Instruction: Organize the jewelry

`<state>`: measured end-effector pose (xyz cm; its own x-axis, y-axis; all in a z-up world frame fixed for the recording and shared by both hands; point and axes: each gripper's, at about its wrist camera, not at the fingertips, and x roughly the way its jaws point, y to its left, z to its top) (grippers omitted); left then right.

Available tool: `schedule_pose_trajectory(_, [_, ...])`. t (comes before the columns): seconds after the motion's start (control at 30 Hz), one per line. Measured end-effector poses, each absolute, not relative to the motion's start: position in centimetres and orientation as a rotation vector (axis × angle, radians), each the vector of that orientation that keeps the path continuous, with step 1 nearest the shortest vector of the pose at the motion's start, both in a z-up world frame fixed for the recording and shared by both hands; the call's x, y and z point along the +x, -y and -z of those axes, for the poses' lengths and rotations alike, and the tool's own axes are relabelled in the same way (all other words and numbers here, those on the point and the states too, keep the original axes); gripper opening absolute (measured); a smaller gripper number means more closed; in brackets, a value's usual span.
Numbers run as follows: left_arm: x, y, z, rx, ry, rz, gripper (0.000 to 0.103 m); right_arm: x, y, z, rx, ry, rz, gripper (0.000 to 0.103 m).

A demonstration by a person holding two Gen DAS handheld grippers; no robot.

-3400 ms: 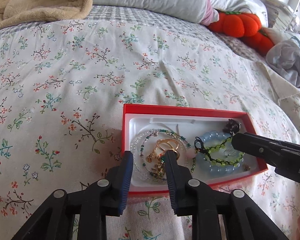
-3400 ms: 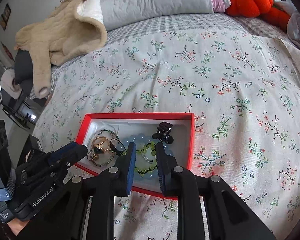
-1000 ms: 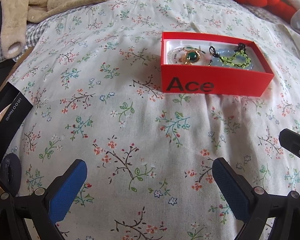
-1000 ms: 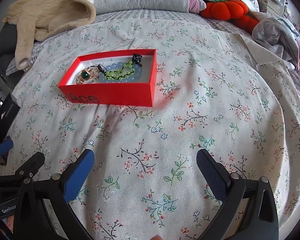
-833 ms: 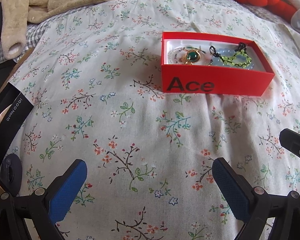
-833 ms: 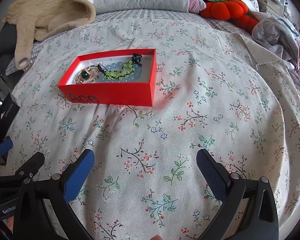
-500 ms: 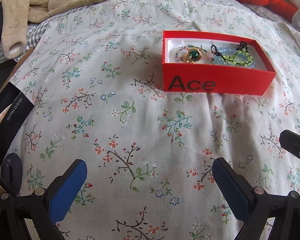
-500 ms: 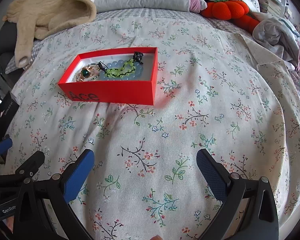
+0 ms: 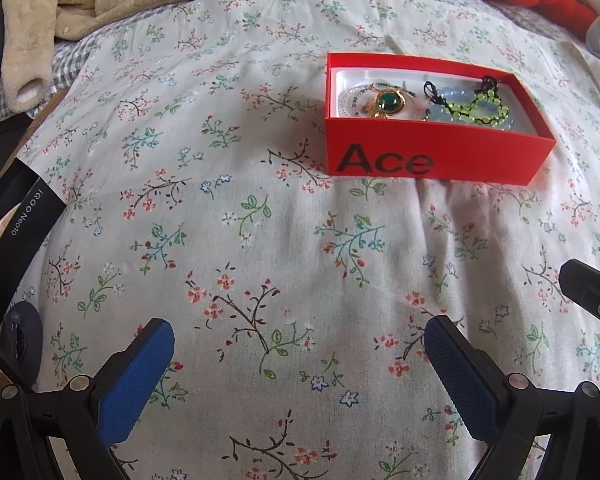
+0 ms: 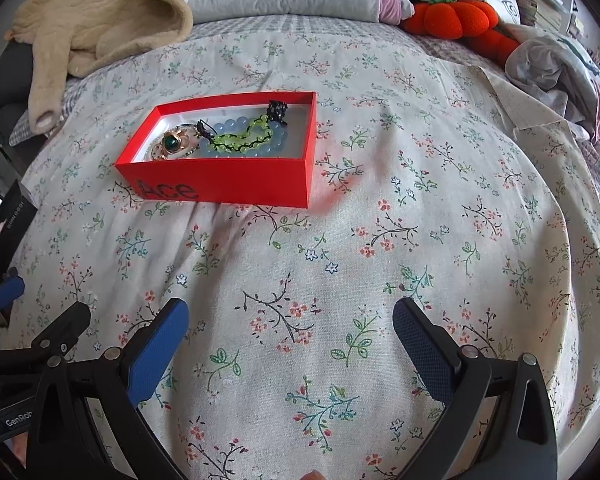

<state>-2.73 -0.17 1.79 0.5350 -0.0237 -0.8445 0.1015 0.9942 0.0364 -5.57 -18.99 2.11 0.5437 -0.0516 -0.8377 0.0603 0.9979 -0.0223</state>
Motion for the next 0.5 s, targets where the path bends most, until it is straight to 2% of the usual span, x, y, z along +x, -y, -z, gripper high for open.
schedule_pose_trajectory(0.5, [-1.3,-1.0,-0.4,0.072,-1.026,0.017,0.103,-4.9,18.1,-1.0,-0.016,-1.018,0.073,0.103])
